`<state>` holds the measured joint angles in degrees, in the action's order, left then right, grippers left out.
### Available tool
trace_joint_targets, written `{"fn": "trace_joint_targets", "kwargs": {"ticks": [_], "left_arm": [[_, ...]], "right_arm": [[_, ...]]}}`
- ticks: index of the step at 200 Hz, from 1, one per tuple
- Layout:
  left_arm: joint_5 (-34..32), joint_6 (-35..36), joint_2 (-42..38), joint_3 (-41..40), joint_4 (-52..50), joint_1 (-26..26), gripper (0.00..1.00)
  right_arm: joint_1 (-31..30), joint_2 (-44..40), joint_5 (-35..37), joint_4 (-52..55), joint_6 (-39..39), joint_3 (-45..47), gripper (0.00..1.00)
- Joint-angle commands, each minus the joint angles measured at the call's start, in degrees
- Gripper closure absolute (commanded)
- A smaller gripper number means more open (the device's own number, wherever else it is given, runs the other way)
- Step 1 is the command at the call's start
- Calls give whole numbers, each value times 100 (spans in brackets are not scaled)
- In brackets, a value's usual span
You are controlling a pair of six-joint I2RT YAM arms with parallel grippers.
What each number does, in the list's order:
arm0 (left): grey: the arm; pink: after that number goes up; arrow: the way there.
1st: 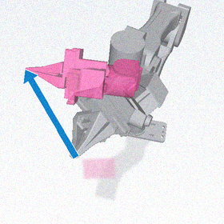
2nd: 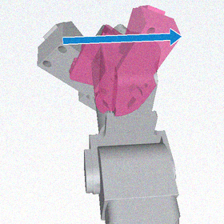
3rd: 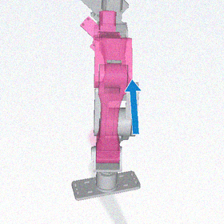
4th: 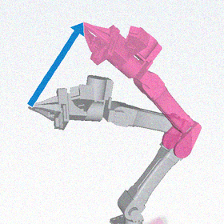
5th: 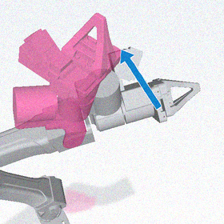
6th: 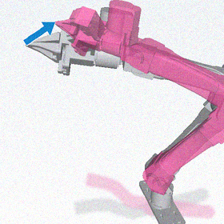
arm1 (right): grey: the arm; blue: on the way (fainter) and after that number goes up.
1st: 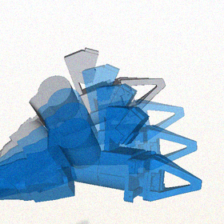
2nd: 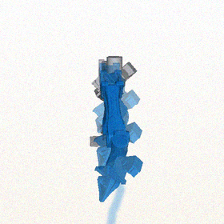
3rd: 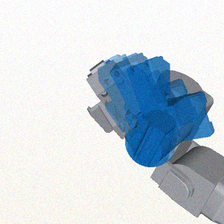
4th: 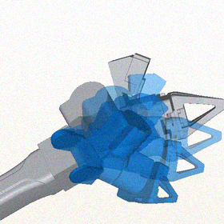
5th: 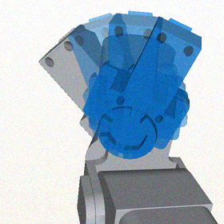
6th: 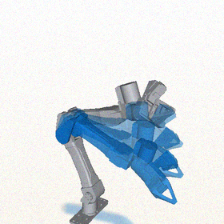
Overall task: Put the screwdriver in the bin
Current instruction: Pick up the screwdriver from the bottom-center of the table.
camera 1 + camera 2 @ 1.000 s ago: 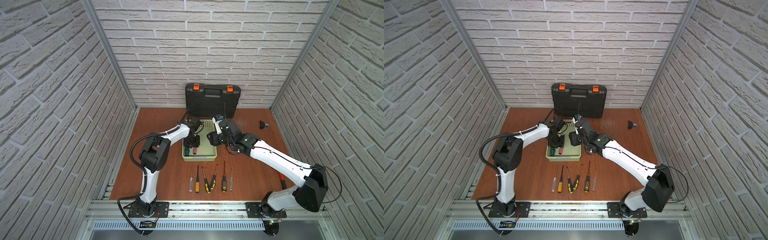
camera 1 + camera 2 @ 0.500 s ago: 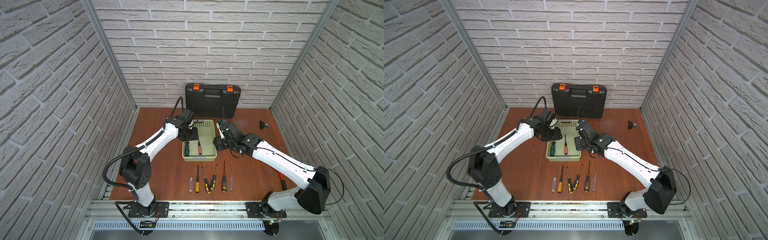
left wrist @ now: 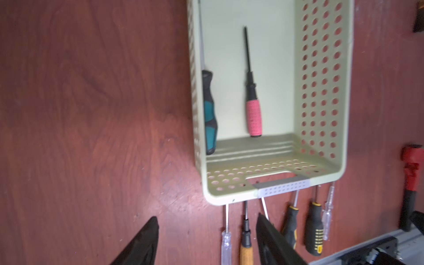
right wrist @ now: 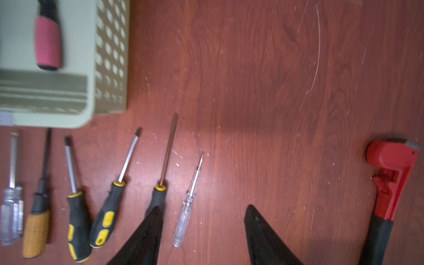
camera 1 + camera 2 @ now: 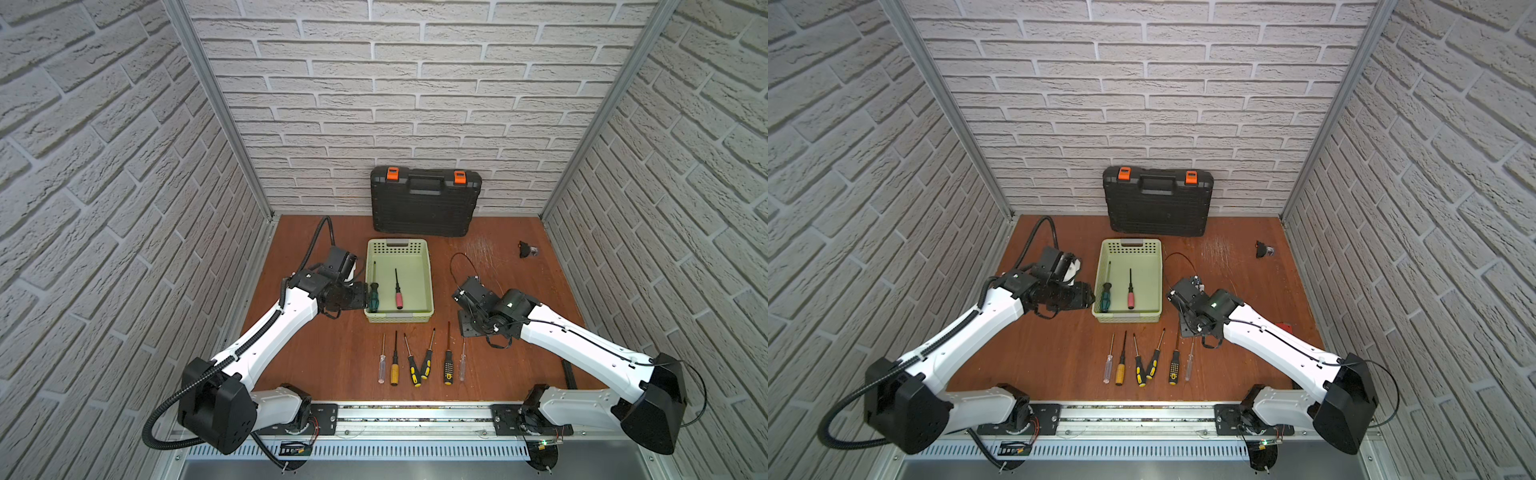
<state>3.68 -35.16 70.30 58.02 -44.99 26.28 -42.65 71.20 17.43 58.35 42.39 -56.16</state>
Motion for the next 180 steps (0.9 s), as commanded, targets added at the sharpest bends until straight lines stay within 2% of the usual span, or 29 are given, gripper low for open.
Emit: {"fn": "trace_joint_targets", "kwargs": {"ticks": [1, 43, 65, 133, 180], "left_arm": [[-640, -134, -466, -336, 66, -88, 32], [-755, -385, -1062, -810, 131, -215, 30], [-705, -464, -1152, -892, 175, -297, 30], [-572, -381, -1146, -903, 114, -499, 30], [-444, -418, -1137, -924, 115, -561, 30]], "right_arm": [[-202, 20, -175, 179, 515, 250, 38], [-448, 238, -996, -486, 1253, 824, 36], [-550, 325, -1185, -947, 1614, 1177, 37], [-604, 942, -1393, -1496, 1638, 1545, 46], [-604, 1191, -1339, -1677, 1650, 1648, 57]]}}
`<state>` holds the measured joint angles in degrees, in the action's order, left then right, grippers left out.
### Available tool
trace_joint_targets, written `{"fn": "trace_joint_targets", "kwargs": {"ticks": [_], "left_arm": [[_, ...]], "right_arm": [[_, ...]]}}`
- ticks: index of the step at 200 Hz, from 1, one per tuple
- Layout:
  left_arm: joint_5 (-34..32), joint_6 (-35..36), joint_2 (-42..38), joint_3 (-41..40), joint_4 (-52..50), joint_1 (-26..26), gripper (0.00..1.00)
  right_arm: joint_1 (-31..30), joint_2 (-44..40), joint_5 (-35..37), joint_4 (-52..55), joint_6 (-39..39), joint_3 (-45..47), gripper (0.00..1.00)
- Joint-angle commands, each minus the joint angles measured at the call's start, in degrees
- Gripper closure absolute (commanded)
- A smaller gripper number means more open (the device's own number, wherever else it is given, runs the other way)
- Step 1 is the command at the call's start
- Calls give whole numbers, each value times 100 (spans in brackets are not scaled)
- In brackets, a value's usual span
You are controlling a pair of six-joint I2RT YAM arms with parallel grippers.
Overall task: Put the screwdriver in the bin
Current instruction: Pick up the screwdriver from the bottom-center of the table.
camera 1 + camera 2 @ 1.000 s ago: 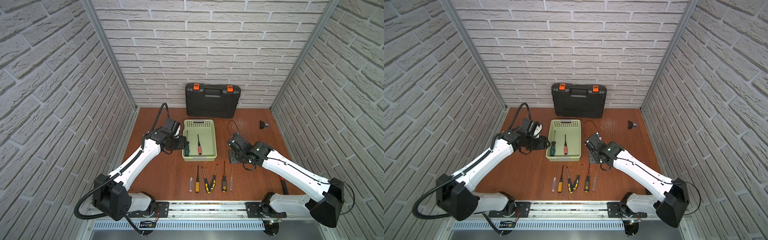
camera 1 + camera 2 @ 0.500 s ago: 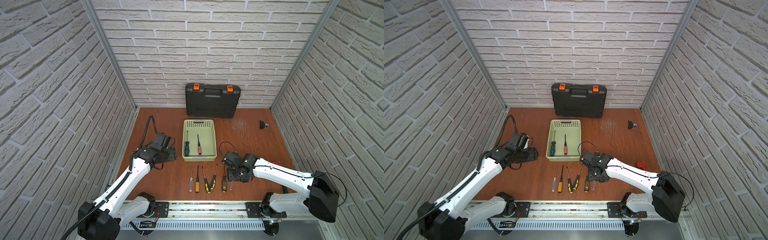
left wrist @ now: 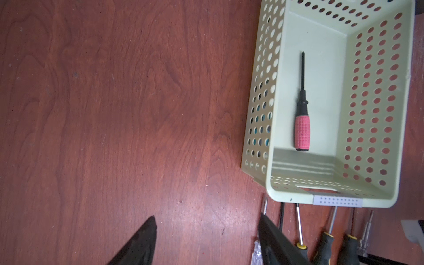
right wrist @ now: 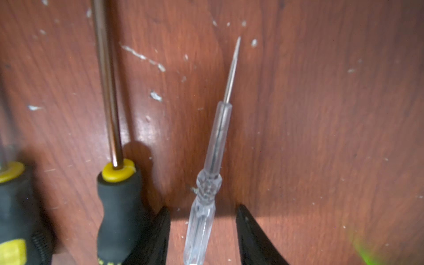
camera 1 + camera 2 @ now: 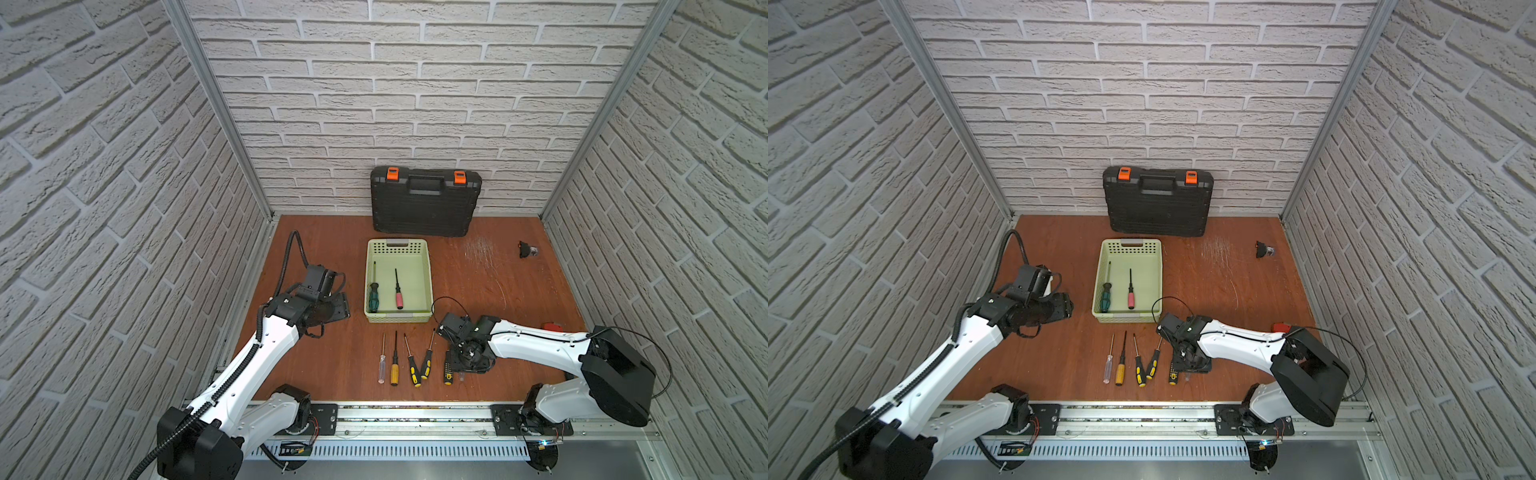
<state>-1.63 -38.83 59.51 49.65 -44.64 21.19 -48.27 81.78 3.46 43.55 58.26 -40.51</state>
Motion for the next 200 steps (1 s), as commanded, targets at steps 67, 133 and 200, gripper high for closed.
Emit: {"fn": "trace_joint_targets", "kwargs": {"ticks": [67, 133, 200], "left_arm": [[268, 97, 137, 63, -37, -80, 30], [400, 193, 255, 211, -148, -81, 30], [263, 197, 322, 243, 18, -106, 30]], "right_arm": [[-42, 67, 96, -208, 19, 340, 79], [-42, 28, 463, 272, -268, 31, 94], [-16, -829, 1120, 1950, -720, -1713, 94]]}}
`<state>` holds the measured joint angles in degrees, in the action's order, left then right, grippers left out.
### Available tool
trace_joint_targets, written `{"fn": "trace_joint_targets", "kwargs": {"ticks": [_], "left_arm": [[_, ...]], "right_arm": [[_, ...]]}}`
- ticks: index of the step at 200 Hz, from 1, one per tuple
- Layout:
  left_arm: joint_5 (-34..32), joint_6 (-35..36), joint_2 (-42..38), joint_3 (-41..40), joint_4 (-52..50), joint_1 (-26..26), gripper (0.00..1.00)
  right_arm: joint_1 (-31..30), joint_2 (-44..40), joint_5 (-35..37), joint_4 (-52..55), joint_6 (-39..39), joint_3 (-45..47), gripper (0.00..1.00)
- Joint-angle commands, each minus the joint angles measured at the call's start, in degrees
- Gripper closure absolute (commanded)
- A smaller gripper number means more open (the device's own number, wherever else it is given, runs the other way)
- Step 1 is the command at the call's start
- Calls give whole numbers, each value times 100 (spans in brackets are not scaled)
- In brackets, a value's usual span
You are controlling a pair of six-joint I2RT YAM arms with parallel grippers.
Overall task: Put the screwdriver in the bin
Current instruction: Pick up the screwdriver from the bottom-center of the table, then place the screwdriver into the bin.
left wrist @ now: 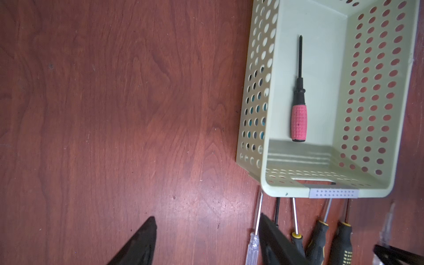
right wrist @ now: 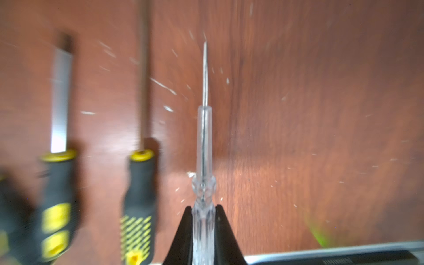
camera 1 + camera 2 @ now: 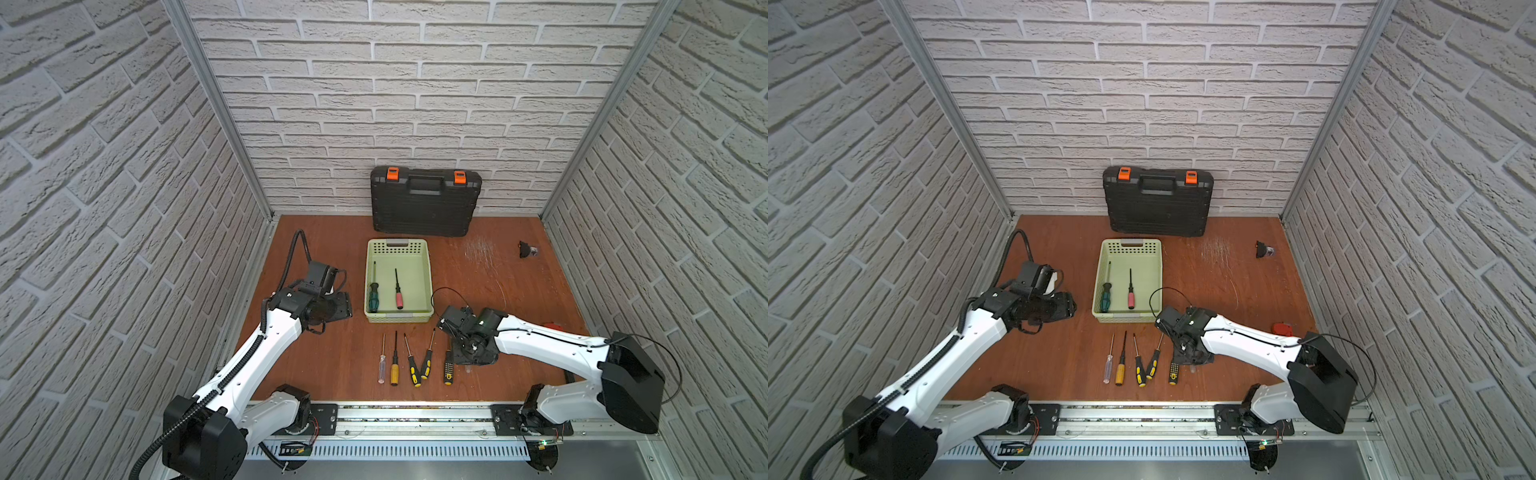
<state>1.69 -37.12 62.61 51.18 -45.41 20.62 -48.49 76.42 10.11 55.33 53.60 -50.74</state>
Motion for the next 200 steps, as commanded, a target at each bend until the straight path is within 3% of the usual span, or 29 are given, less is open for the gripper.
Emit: {"fn": "trace_joint_targets", "kwargs": {"ticks": [1, 54, 98, 135, 200], "left_arm": [[-71, 28, 13, 88, 98, -49, 30], [-24, -132, -125, -84, 125, -58, 30], [-37, -192, -530, -130, -276, -62, 29], [-49, -258, -770, -184, -398, -76, 30], [-57, -301, -938, -358, -479, -84, 29]], "right_arm": [[6, -298, 456, 784, -258, -726, 94], [117, 524, 423, 441, -1431, -2827, 94], [369, 1912, -736, -441, -2037, -4397, 94], [574, 2721, -2037, -1459, -1945, -4634, 95], [690, 3599, -2281, -2179, -1732, -4660, 94]]}}
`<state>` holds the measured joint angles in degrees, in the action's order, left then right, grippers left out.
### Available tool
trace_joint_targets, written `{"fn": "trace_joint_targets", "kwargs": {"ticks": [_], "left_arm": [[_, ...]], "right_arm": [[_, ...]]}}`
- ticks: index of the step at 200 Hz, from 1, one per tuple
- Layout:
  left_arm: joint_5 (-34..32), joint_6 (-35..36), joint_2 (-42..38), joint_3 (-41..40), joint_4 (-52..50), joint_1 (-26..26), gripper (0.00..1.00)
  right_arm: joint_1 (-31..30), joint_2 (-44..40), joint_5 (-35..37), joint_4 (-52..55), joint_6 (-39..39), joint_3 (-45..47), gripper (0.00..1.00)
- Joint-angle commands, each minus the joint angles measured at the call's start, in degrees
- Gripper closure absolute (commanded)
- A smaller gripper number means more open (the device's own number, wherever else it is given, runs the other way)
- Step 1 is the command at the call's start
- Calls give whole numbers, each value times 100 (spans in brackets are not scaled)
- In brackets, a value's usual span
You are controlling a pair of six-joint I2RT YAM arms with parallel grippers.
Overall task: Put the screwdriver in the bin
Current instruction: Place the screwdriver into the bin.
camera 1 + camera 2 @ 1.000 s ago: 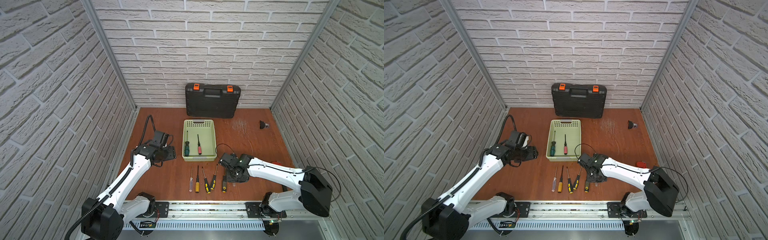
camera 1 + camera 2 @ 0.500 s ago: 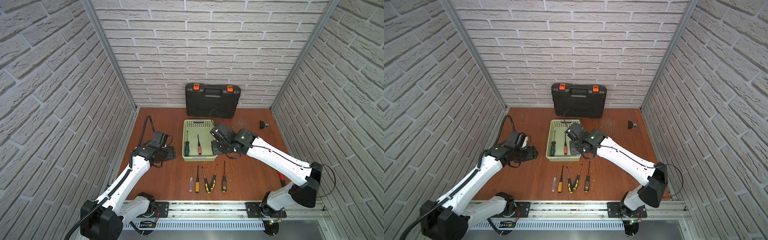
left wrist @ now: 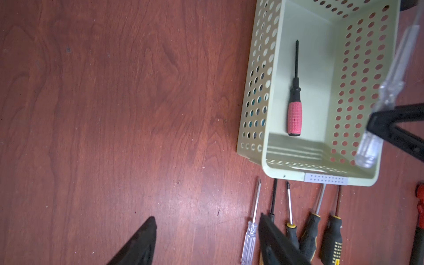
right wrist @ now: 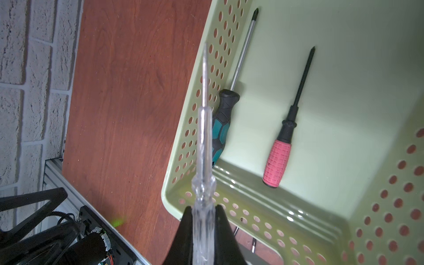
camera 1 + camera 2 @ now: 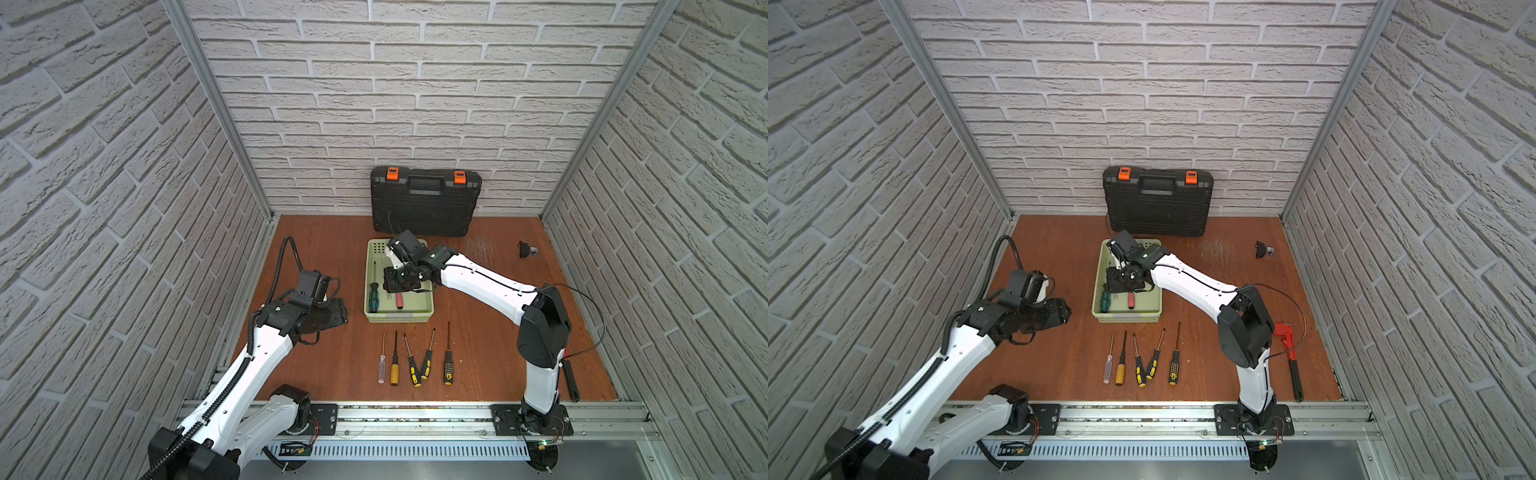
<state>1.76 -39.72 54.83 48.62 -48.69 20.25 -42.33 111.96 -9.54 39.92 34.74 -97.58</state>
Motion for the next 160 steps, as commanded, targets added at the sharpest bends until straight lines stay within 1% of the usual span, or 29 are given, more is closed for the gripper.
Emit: {"fn": "trace_joint_targets", "kwargs": {"ticks": [1, 12, 16, 39, 79, 127, 160], "left_arm": [[-63, -47, -167, -105, -150, -47, 29], [-66, -59, -196, -107, -144, -46, 29], [-61, -61, -190, -107, -141, -47, 29], [-19, -71, -140, -116, -146, -43, 29], [-22, -97, -163, -153, -151, -47, 29], [10, -141, -82, -159, -96, -52, 29], [29, -194, -89, -170, -57, -46, 29]], "right_arm": [[79, 58, -323, -658, 164, 35, 94], [102, 95, -316, -798, 239, 43, 94], [108, 277, -300, -833, 243, 31, 94], [137, 537, -121, -923, 311, 4, 94], [165, 676, 203, -1003, 320, 133, 94], [190, 991, 89, -1107, 418, 107, 94], [207, 1140, 155, -1134, 406, 113, 94]]}}
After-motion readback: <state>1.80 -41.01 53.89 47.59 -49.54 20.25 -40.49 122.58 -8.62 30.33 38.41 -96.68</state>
